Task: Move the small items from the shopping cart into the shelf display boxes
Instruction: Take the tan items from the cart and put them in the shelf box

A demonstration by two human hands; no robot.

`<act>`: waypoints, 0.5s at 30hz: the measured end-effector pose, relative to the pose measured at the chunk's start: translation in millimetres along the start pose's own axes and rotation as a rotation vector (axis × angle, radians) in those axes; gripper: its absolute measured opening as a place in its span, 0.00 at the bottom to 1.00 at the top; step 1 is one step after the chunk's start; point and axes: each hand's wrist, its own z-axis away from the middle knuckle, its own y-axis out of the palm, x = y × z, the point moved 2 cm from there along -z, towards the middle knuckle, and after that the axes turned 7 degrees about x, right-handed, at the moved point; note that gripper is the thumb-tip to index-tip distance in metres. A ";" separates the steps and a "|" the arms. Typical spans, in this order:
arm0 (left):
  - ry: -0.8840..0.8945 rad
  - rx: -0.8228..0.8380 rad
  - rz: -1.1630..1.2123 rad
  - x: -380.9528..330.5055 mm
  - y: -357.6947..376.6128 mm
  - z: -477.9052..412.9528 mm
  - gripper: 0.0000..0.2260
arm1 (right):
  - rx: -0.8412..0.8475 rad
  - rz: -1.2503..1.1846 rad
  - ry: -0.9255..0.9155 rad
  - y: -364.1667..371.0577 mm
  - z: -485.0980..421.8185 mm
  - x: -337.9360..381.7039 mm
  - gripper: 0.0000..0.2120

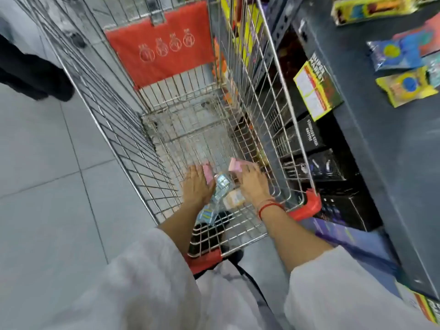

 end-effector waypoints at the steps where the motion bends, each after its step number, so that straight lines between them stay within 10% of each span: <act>1: -0.035 -0.007 0.044 0.7 3.4 -3.4 0.31 | 0.060 0.029 0.037 4.0 -4.2 -4.5 0.15; 6: -0.047 -0.081 0.080 -0.8 20.7 -20.3 0.33 | 0.339 0.062 0.060 28.5 -19.3 -13.6 0.15; 15: 0.206 -0.063 -0.362 -23.6 25.1 -65.0 0.07 | 0.349 0.110 0.043 46.1 -36.9 -16.2 0.10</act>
